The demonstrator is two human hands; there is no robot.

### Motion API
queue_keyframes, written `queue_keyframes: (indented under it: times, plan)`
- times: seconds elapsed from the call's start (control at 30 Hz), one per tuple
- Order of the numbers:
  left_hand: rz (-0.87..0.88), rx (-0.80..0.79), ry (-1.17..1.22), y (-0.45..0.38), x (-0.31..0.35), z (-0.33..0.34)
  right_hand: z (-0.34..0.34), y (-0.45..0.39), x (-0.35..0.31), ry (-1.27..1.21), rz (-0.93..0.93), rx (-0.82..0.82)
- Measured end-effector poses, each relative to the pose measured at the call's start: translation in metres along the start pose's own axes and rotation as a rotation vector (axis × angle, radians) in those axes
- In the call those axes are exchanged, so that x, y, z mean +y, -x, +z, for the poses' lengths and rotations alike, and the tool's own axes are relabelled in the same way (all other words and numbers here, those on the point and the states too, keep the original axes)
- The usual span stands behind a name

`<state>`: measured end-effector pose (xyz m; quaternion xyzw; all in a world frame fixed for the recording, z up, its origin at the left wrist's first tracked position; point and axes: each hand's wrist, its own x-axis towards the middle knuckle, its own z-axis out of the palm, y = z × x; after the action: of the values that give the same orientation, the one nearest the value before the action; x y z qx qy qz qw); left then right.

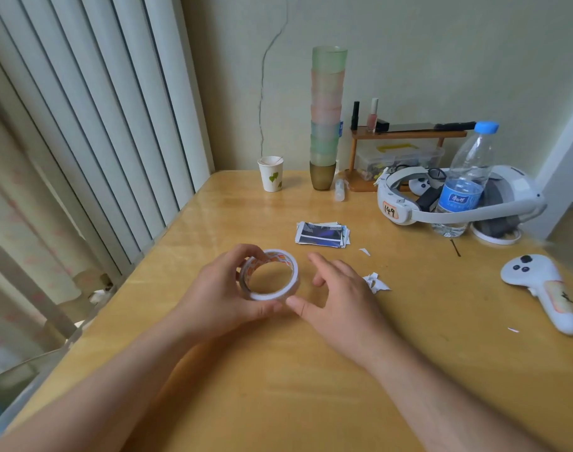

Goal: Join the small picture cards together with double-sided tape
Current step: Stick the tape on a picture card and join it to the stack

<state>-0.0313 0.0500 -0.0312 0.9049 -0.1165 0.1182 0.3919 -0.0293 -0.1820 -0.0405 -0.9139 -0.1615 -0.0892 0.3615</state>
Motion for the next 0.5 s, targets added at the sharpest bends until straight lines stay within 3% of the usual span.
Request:
queue_keyframes:
  times: [0.27,0.5]
  plan:
    - [-0.107,0.116,-0.247,-0.048,-0.027,0.000,0.015,-0.007,0.008,0.278,-0.027,-0.072]
    - [-0.179,0.171,-0.314,-0.052,-0.030,0.005,0.021,-0.010,0.016,0.297,-0.075,0.003]
